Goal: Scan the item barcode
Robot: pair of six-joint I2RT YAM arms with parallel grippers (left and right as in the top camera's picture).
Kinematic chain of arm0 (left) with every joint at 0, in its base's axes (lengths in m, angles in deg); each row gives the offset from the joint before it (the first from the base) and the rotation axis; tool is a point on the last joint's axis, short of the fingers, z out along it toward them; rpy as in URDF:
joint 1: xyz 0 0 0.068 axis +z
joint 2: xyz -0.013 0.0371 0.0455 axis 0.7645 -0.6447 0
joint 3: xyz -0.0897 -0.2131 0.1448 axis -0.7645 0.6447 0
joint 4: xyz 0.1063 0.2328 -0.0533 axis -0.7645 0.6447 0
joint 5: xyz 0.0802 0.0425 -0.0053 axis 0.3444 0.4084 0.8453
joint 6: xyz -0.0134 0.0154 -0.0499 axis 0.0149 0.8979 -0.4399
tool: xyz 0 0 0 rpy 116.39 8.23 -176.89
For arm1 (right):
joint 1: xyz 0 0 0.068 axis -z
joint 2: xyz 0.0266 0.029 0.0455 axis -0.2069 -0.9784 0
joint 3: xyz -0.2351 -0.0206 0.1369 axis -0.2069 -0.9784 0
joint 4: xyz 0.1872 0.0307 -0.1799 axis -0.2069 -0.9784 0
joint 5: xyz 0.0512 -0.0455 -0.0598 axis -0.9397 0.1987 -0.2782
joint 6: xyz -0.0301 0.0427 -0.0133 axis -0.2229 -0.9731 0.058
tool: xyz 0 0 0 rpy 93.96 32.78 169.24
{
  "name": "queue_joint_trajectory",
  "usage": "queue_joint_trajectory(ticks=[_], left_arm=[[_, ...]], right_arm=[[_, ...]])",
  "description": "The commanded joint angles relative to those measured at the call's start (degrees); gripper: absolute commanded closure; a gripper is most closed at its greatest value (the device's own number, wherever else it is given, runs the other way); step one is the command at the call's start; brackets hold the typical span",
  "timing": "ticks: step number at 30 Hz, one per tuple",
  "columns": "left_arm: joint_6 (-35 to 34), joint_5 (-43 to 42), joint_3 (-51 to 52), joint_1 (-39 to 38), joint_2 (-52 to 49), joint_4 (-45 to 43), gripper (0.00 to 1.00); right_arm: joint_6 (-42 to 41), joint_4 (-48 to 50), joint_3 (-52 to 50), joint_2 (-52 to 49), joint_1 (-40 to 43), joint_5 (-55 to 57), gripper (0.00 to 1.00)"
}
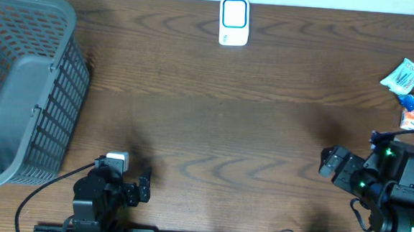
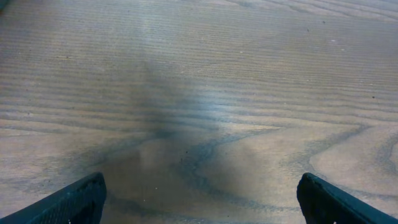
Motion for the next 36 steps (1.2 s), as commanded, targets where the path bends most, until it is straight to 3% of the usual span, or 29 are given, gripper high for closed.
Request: queue_joint_trajectory(ticks=[1,5,14,22,31,36], left_arm=[[0.96,-0.68,0.24,-0.22,0.35,1.14,0.02],[0.96,-0.68,0.24,-0.22,0.35,1.14,0.02],[0.96,-0.68,0.24,-0.22,0.35,1.14,0.02],[0.96,-0.68,0.24,-0.22,0.35,1.14,0.02],[0.96,-0.68,0.24,-0.22,0.35,1.14,0.02],[0.96,-0.68,0.24,-0.22,0.35,1.14,0.02]], right_arm=[[-0.39,2.95,-0.98,1.70,-5.79,4.37,0.01],[-0.39,11.08,-5.84,6.88,-10.80,7.96,0.01],[-0.42,22.82,-24.17,22.80,-9.35,6.80,0.01],[-0.37,41.53,-40.68,33.11,-9.29,5.55,0.01],[-0.31,60.83,-53.27,39.78,-9.33,5.55,0.01],[2.84,62.97,-54.95,42.80,-9.29,5.40,0.01]])
